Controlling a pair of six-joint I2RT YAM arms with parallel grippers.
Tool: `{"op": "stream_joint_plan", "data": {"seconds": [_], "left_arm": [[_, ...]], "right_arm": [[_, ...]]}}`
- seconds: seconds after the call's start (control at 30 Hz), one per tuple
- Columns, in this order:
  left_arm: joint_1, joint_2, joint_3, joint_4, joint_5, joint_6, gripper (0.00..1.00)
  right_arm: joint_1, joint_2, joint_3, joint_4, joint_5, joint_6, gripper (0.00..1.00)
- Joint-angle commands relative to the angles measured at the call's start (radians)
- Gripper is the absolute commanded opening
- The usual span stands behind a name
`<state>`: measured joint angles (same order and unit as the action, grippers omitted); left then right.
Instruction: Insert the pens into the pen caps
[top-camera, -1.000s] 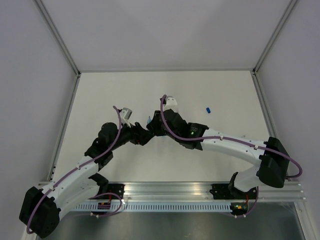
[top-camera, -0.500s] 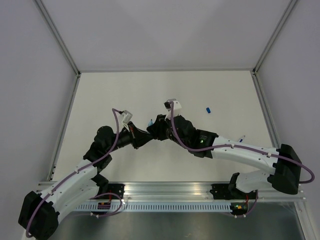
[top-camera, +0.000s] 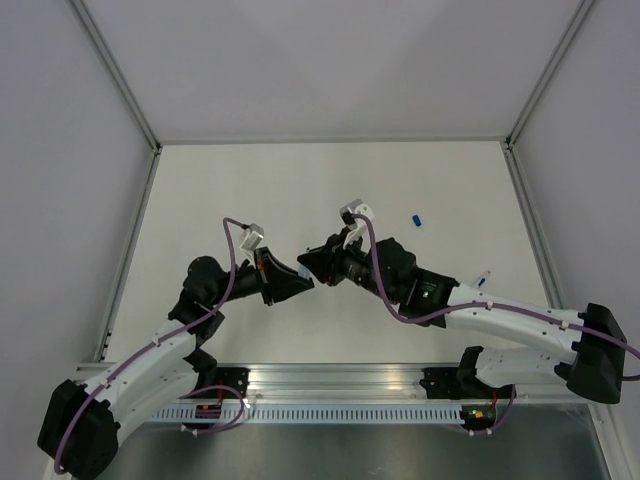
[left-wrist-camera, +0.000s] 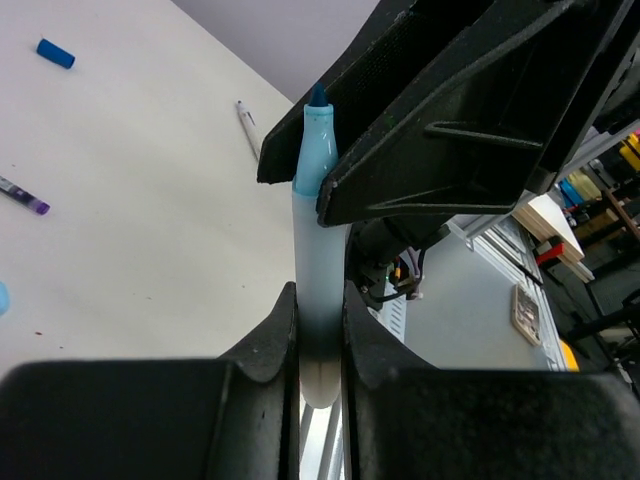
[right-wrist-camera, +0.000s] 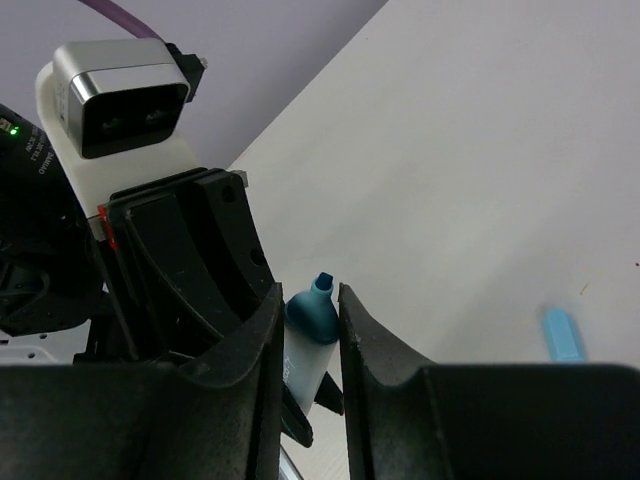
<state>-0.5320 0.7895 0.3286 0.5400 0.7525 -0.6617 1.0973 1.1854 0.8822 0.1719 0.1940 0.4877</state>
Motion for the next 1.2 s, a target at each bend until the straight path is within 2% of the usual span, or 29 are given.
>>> {"op": "stream_joint_plan", "data": {"seconds": [0.0, 0.03, 0.1, 0.17, 0.33, 0.63, 0.7, 0.77, 0.87, 0.97, 1.03, 1.07, 1.1, 1.17], "left_arm": [[-0.008, -0.013, -0.002, 0.144, 0.126, -0.067, 0.02], [-0.008, -0.018, -0.002, 0.146, 0.127, -0.068, 0.02], [-0.008, -0.03, -0.005, 0.144, 0.125, -0.07, 0.02], [-0.008, -0.03, -0.005, 0.146, 0.13, -0.081, 0.02], [-0.008, -0.032, -0.007, 0.166, 0.139, -0.104, 0.02], [-0.008, -0.035, 0.007, 0.084, 0.084, -0.069, 0.02], [-0.008, -0.03, 0.013, 0.066, 0.065, -0.058, 0.02], [-0.008, -0.024, 0.026, 0.028, 0.056, -0.035, 0.02], [-0.008, -0.032, 0.035, -0.026, 0.025, -0.001, 0.02], [-0.008, -0.039, 0.043, -0.076, -0.008, 0.023, 0.02], [-0.008, -0.058, 0.058, -0.138, -0.108, 0.063, 0.02], [-0.008, -0.067, 0.066, -0.228, -0.154, 0.082, 0.02], [-0.008, -0.085, 0.073, -0.273, -0.271, 0.103, 0.02], [-0.008, -0.105, 0.084, -0.355, -0.364, 0.119, 0.02]], "right_arm": [[-0.005, -0.015, -0.052, 0.106, -0.073, -0.043, 0.23], [-0.005, -0.017, -0.061, 0.118, -0.085, -0.041, 0.2], [-0.004, -0.02, -0.075, 0.136, -0.103, -0.041, 0.05], [-0.005, -0.018, -0.091, 0.171, -0.14, -0.034, 0.0], [-0.005, -0.03, -0.135, 0.213, -0.185, -0.008, 0.0], [-0.004, -0.064, -0.158, 0.23, -0.137, 0.011, 0.0], [-0.005, -0.073, -0.14, 0.187, -0.105, -0.003, 0.07], [-0.005, -0.096, -0.128, 0.123, -0.074, -0.011, 0.25], [-0.005, -0.138, -0.12, 0.052, -0.062, -0.031, 0.42], [-0.005, -0.19, -0.124, -0.007, -0.048, -0.054, 0.47], [-0.004, -0.229, -0.121, -0.055, -0.038, -0.076, 0.5], [-0.005, -0.243, -0.123, -0.104, -0.036, -0.09, 0.51], [-0.005, -0.253, -0.121, -0.133, -0.039, -0.112, 0.51], [-0.007, -0.267, -0.126, -0.23, -0.006, -0.182, 0.53]]}}
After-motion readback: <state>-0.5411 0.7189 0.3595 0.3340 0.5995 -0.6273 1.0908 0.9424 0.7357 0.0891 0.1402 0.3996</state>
